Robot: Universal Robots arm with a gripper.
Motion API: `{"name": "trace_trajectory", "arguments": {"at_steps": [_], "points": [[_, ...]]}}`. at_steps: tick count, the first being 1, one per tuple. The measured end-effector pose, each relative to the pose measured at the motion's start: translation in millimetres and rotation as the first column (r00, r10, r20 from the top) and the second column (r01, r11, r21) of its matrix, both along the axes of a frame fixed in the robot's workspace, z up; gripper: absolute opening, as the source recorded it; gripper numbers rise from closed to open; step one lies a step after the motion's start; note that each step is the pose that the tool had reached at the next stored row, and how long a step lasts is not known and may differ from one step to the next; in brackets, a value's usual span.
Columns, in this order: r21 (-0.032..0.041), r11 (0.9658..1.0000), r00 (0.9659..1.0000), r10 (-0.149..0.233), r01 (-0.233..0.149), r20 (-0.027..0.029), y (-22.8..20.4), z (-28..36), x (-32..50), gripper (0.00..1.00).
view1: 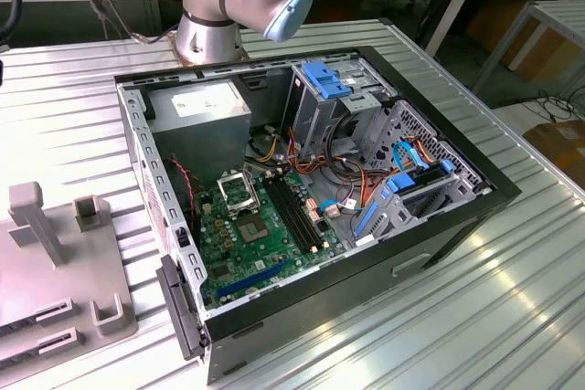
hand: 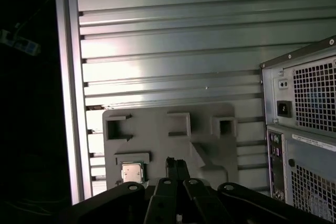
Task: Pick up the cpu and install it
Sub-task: 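Reach for the cpu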
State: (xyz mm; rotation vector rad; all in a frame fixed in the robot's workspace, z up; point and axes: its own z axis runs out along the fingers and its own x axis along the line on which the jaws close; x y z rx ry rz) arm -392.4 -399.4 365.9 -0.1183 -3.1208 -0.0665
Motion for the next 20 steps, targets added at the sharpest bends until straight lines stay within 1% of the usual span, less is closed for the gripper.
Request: {"name": "trace_trajectory", "arguments": {"at_steps": [7,9,11,15,20], "points": [[0.0,1.0,1.0,0.0,0.0,0.0,-0.7,-1.3,-10.7,0.11],[0.0,1.0,1.0,0.0,0.0,0.0,-2.5,-1.9,-16.5,0.11],[0.0,1.0,1.0,0.0,0.0,0.0,-4.6,-2.5,-20.5,0.11],[0.0,1.0,1.0,0.0,0.0,0.0,-9.2,-3.6,-28.1,0.11],[-0.0001,1.0,1.0,0.0,0.0,-0.0001,-13.5,-4.9,-35.6,0.11]]}}
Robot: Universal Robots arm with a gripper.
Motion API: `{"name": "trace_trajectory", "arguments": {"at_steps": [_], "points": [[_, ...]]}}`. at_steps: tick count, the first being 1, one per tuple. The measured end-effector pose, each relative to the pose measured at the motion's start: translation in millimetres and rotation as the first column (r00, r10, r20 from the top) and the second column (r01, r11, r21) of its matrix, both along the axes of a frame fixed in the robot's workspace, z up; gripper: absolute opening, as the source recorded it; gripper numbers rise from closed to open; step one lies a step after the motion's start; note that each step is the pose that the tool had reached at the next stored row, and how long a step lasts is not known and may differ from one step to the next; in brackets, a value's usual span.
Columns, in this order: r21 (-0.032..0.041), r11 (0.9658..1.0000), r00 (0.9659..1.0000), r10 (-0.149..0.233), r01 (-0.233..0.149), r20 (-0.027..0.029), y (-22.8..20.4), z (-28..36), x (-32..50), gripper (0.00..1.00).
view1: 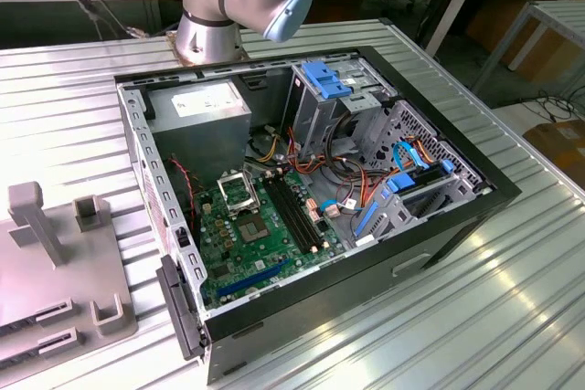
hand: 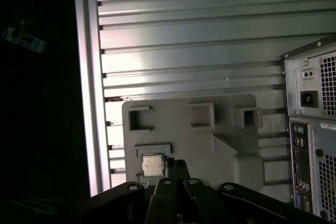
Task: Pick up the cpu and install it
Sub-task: 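Reach for the cpu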
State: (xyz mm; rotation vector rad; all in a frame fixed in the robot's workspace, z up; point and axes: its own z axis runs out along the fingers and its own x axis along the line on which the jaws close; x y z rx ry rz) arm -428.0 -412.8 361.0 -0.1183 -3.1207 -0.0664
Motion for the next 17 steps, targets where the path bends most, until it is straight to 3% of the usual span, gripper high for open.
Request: {"name": "trace_trajectory", "arguments": {"at_steps": [14,17], "points": [[0.0001,1.0,1.0,0.0,0.0,0.0,-1.2,-4.3,-36.1,0.11],[0.0001,1.0,1.0,0.0,0.0,0.0001,-1.3,-4.4,-36.6,0.11]]}}
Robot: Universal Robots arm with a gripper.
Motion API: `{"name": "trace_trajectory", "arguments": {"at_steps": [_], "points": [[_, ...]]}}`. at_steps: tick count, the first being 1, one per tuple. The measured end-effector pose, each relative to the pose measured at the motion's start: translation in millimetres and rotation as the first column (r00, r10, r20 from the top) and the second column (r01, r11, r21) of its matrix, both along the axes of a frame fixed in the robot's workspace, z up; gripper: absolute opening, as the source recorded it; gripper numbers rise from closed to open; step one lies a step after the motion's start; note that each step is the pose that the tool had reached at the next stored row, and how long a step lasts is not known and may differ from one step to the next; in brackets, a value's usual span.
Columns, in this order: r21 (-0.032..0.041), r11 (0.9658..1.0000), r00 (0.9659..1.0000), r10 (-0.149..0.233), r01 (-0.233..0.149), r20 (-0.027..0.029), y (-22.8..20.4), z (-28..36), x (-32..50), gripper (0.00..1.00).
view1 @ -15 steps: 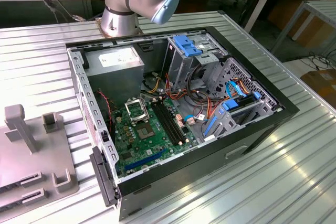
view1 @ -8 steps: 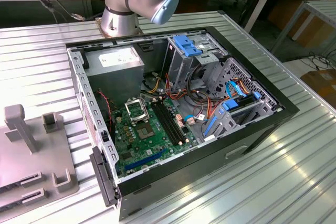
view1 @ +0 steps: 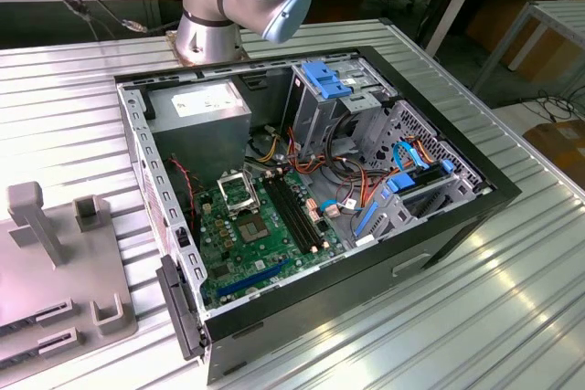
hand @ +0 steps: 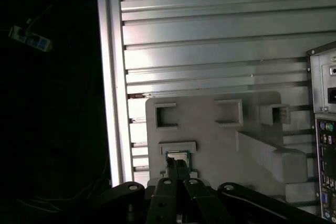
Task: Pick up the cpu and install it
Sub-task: 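Pick up the cpu and move it towards the insertion slot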
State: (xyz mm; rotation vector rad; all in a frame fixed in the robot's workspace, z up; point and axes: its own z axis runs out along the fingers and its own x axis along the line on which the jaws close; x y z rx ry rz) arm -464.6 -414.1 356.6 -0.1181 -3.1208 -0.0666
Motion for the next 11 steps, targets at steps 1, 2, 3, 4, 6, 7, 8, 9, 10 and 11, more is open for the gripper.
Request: {"name": "trace_trajectory", "arguments": {"at_steps": [1,2,3,4,6,7,8,9,10,11], "points": [[0.0,1.0,1.0,0.0,0.0,-0.0001,0.0,0.0,-0.2,0.11],[-0.0001,1.0,1.0,0.0,0.0,-0.0001,0.0,0.0,-0.5,0.11],[-0.0001,1.0,1.0,0.0,0.0,0.0,0.0,0.0,-0.5,0.11],[-0.0001,1.0,1.0,0.0,0.0,-0.0001,0.0,0.0,-0.5,0.11],[0.0,1.0,1.0,0.0,0.0,0.0,0.0,0.0,-0.5,0.11],[-0.0001,1.0,1.0,0.0,0.0,-0.0001,0.0,0.0,-0.6,0.11],[-0.0001,1.0,1.0,0.0,0.0,-0.0001,0.0,0.0,-0.6,0.11],[-0.0001,1.0,1.0,0.0,0.0,0.0,0.0,0.0,-0.6,0.11],[-0.0001,1.0,1.0,0.0,0.0,0.0,0.0,0.0,-0.6,0.11],[-0.0001,1.0,1.0,0.0,0.0,-0.0001,0.0,0.0,-0.7,0.11]]}}
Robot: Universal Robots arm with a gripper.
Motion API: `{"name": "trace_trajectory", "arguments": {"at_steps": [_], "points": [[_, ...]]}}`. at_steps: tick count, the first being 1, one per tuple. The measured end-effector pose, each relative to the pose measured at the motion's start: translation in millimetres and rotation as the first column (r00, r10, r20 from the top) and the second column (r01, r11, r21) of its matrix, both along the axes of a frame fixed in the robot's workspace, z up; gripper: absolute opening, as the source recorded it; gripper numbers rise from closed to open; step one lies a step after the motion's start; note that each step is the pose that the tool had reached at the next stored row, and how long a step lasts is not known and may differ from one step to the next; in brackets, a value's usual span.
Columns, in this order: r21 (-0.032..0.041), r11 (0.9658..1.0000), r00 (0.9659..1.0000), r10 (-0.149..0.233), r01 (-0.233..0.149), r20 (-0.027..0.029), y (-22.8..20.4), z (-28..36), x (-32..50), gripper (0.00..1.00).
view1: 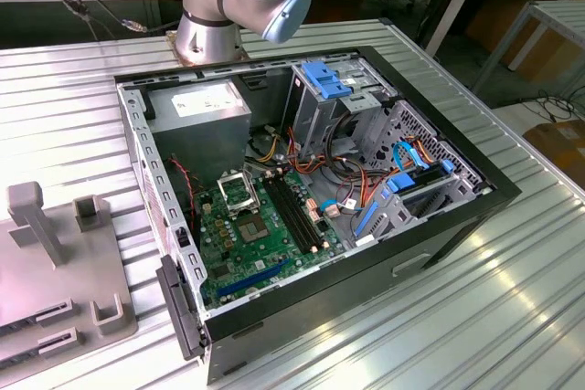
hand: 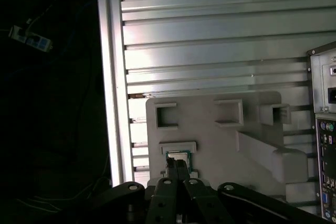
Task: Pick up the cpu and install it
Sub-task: 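Pick up the cpu and move it towards the insertion slot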
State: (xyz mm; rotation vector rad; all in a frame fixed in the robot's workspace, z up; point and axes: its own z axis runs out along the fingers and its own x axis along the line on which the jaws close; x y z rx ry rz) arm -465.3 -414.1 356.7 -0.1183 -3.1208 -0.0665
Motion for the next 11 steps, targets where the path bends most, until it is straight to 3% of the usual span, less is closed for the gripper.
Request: {"name": "trace_trajectory", "arguments": {"at_steps": [2,7,8,10,11], "points": [[0.0,1.0,1.0,0.0,0.0,0.0,0.0,0.0,0.0,0.11],[0.0,1.0,1.0,0.0,0.0,0.0,0.0,0.0,-0.1,0.42],[0.0,1.0,1.0,0.0,0.0,0.0,0.0,0.0,-0.1,0.42],[0.0,1.0,1.0,0.0,0.0,-0.0001,0.0,0.0,-0.2,0.54],[0.0,1.0,1.0,0.0,0.0,0.0,0.0,0.0,-0.2,0.54]]}}
